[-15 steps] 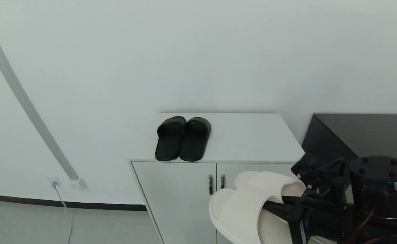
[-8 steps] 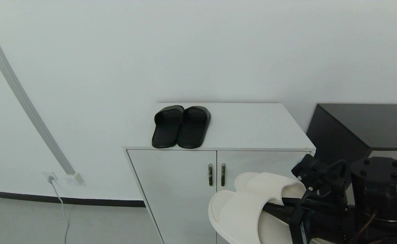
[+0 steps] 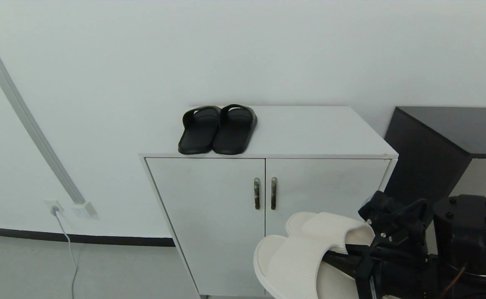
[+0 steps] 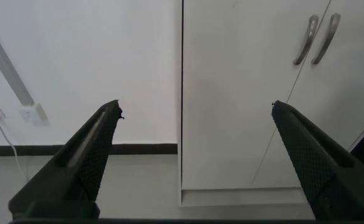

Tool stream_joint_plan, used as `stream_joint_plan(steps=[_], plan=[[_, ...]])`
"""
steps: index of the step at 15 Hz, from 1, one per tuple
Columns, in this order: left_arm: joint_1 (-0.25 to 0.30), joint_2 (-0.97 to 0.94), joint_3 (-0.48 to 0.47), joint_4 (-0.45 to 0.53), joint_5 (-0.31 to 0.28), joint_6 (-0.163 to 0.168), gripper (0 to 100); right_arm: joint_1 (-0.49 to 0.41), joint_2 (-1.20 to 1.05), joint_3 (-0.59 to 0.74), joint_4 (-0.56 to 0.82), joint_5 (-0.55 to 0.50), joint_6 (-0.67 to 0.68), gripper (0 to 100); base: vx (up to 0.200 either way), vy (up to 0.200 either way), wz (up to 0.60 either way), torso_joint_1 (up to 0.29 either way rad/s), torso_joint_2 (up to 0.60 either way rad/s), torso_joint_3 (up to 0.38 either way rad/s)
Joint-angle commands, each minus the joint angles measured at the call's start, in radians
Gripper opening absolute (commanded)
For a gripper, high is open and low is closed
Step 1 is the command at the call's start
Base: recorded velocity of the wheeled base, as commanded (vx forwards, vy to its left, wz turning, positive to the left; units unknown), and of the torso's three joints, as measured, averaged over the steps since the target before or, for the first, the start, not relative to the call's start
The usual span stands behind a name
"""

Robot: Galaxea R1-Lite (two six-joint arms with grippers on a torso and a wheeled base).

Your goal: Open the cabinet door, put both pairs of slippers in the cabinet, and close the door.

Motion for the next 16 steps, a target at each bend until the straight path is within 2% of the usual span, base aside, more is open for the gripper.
stream_joint_plan(steps=[1,9,12,14,16], plan=[[0.000,0.002,0.000,0.000,0.000,0.000,100,0.005,0.000,0.002,-0.001,0.000,-0.001,0,0.000,0.000,0.00,-0.188,0.51,0.320],[0.000,0.002,0.000,0.000,-0.001,-0.001,100,0.023,-0.011,0.020,-0.013,0.002,-0.004,0,0.000,0.000,0.00,-0.158,0.49,0.327],[0.000,0.002,0.000,0.000,-0.003,-0.001,100,0.029,-0.003,0.033,-0.022,0.003,-0.008,0,0.000,0.000,0.00,-0.110,0.46,0.346],[0.000,0.003,0.000,0.000,-0.012,0.011,100,0.031,-0.003,0.033,-0.022,0.003,-0.007,0,0.000,0.000,0.00,-0.078,0.45,0.351],[0.000,0.003,-0.002,0.000,-0.012,0.006,100,0.031,-0.003,0.033,-0.022,0.005,-0.007,0,0.000,0.000,0.00,-0.056,0.44,0.381]])
